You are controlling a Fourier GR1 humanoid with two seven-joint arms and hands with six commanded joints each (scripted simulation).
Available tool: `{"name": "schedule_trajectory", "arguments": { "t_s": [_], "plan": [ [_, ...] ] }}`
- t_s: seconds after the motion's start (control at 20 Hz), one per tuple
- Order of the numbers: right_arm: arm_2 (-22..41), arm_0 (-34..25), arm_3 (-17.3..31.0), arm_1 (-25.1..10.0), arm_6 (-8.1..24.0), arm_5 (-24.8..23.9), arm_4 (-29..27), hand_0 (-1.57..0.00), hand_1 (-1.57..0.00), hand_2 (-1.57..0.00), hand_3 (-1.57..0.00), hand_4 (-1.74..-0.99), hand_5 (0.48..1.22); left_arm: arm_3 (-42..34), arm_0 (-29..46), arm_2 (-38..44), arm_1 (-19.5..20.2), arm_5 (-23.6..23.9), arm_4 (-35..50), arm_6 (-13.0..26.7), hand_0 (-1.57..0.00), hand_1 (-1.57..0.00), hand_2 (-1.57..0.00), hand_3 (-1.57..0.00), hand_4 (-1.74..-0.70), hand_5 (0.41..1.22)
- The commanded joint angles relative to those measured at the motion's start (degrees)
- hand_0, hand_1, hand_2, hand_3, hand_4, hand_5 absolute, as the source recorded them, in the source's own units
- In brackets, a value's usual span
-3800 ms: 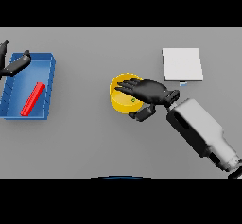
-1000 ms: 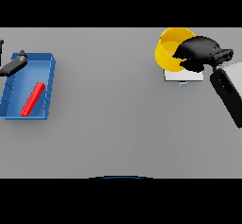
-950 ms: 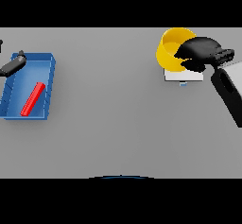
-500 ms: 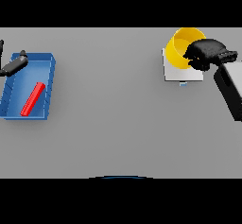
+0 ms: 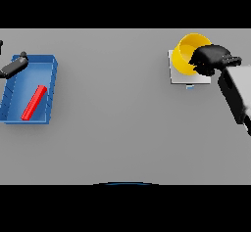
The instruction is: Pick up the red beaker and tilt it to pour out 1 green nut into yellow bowl. Pick up the yellow bowl and place it on the metallic measuring scale.
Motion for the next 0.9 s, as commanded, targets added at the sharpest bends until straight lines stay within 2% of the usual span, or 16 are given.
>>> {"name": "schedule_trajectory", "arguments": {
  "t_s": [0.0,0.05,0.1,0.15,0.25,0.4,0.6,0.85],
  "plan": [
    [-0.3,-0.6,0.5,0.0,-0.3,0.7,-0.6,-1.54,-1.41,-1.57,-1.17,-1.728,1.221,1.3,-0.4,-0.1,-0.8,0.0,-0.2,-0.3,0.0,0.0,0.0,0.0,-0.81,0.74],
    [-0.5,-0.6,1.2,0.6,-0.1,0.8,-0.8,-1.54,-1.44,-1.5,-1.02,-1.659,1.221,1.6,-0.4,-0.3,-1.1,0.0,-0.4,-0.7,0.0,0.0,0.0,0.0,-0.81,0.745],
    [-0.9,-1.2,2.0,0.6,0.6,1.5,-1.3,-1.52,-1.35,-1.35,-0.91,-1.596,1.134,0.9,-0.3,-0.3,-1.0,0.4,-0.4,-0.4,0.0,0.0,0.0,0.0,-0.81,0.745],
    [-1.2,-1.4,2.4,0.6,1.0,2.0,-1.6,-1.22,-1.08,-1.13,-0.82,-1.548,1.053,1.6,-0.5,-0.7,-1.4,0.3,-0.7,0.0,0.0,0.0,0.0,0.0,-0.81,0.744],
    [-1.0,-1.9,3.2,0.9,0.7,2.3,-1.4,-0.78,-0.69,-0.81,-0.71,-1.47,0.928,2.2,-0.8,-0.5,-1.5,0.1,-0.7,0.1,0.0,0.0,0.0,0.0,-0.81,0.745],
    [-0.8,-2.3,4.5,1.0,-0.8,3.0,-1.2,-0.4,-0.35,-0.52,-0.6,-1.41,0.821,3.7,-2.2,-0.7,-2.3,-0.5,-1.2,-0.4,0.0,0.0,0.0,0.0,-0.81,0.738],
    [0.0,-3.6,7.2,1.6,-3.3,2.9,-0.1,-0.16,-0.14,-0.29,-0.47,-1.356,0.755,3.8,-1.5,-0.4,-2.3,-0.3,-0.7,-1.1,0.0,0.0,0.0,0.0,-0.81,0.736],
    [0.6,-4.9,8.9,2.5,-3.4,3.3,0.9,-0.05,-0.05,-0.12,-0.35,-1.308,0.733,4.2,-1.8,-0.1,-2.3,-0.8,-0.3,-1.3,0.0,0.0,0.0,0.0,-0.82,0.734]
  ]
}}
